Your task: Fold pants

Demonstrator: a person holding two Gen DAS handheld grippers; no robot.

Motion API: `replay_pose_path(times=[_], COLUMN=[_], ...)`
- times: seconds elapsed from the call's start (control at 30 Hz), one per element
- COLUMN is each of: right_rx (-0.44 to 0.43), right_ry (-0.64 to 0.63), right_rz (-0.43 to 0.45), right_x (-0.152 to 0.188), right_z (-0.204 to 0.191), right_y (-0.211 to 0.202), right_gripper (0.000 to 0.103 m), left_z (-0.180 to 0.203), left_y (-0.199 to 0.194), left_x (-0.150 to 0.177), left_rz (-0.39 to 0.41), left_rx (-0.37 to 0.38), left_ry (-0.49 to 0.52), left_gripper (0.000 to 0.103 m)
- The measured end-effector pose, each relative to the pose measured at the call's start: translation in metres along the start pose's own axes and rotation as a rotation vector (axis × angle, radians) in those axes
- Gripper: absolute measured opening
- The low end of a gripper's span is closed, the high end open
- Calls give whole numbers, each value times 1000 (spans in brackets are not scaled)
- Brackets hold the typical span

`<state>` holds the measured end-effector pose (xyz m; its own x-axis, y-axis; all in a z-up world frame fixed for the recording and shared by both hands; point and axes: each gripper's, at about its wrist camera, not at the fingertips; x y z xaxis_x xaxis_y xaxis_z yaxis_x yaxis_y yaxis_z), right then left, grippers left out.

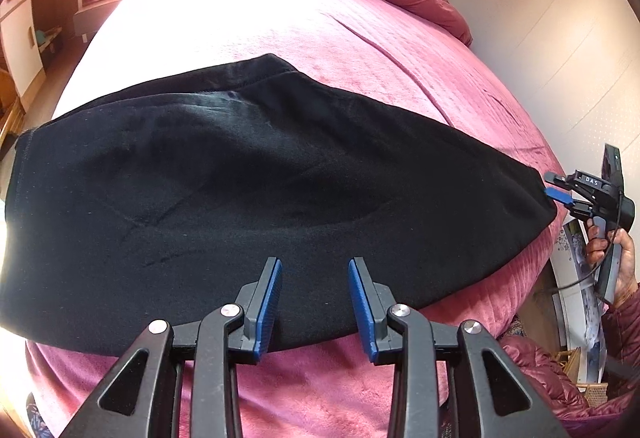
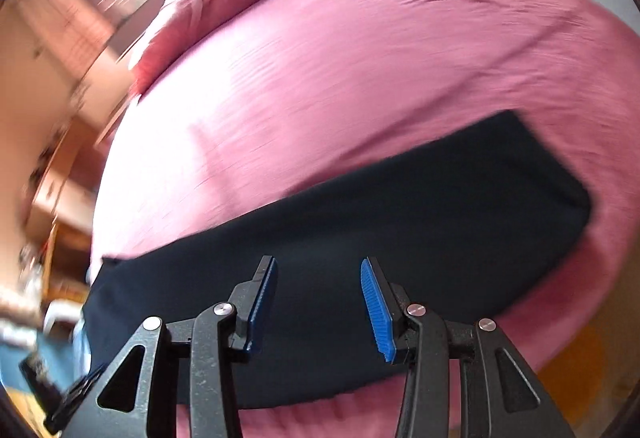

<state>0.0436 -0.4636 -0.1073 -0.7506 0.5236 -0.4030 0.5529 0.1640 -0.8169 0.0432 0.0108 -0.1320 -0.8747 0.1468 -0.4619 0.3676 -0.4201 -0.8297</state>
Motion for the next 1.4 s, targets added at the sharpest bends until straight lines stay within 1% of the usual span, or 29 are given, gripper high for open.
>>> replay_pose_path(times=[0.07,0.17,0.3,0.4,0.5,0.7,0.77,0.8,0.83,0.87,0.9,0.93,0.97,1.0,1.07,1.1,1.17,1.2,1.3,1.37,1.4], right_rx=[-54,-163,-302,-359,-387,-350,-342,-342,-346,-351,-340,-320,-303,-307,-308,-281,-219,-190,-170,-158,-157], right_ry=[-71,-181,-287,-344,-365,-388,-399,-407,-413,-424,-455,-488,-518,-527,-525,-520,-535,-543,-531,-531,-538], right_rz=[-44,-129,-216,-251,-298,-403,-436,-452,-464,-475,-473,-456,-430,-398,-343,-343,-359,-367,-347,-341,-334], right_x=[5,12,16,11,4,-2,2,4,5,6,9,11,11,9,2,0,4,8,13,13,13], right_z=[-42,-107,-179,-225,-265,-302,-309,-313,-317,-322,-328,-334,-339,-342,-341,-338,-334,-333,-332,-333,-333], right_y=[24,57,85,101,123,189,199,205,209,212,214,213,210,204,196,201,217,226,234,231,226], right_gripper=[44,44,44,44,44,44,43,37,26,21,10,8,7,6,5,5,5,5,6,7,10], left_z=[-8,-19,-34,-42,-50,-58,-59,-61,-62,-65,-66,-67,-68,-69,-74,-78,-87,-89,-89,-89,-89], left_y=[-2,-8,-14,-15,-11,-1,3,4,6,9,12,13,15,16,20,24,33,35,35,32,29], left_x=[0,-4,-12,-19,-25,-31,-33,-33,-34,-35,-36,-37,-37,-38,-38,-39,-39,-40,-41,-41,-41], left_rz=[9,31,81,102,104,96,91,87,83,79,77,73,70,67,61,51,22,22,22,20,21], left_rx=[-7,-24,-40,-50,-47,-38,-38,-40,-39,-38,-40,-46,-56,-72,-106,-125,-110,-107,-114,-110,-106], left_ry=[-19,-42,-59,-59,-62,-60,-59,-62,-67,-69,-70,-70,-70,-72,-88,-110,-152,-161,-153,-149,-150], left_gripper=[35,35,35,35,35,35,35,35,35,35,35,35,35,35,35,35,35,35,35,35,36])
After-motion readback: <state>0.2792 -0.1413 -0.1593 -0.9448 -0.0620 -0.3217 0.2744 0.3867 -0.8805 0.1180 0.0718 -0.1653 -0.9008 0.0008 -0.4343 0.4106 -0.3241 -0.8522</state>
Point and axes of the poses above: each gripper's, at about its wrist camera, not at the fingertips, and y roughly the way its jaws point, z to its right, x to its underside, and after that the axes turned 1 degree about y, right-handed
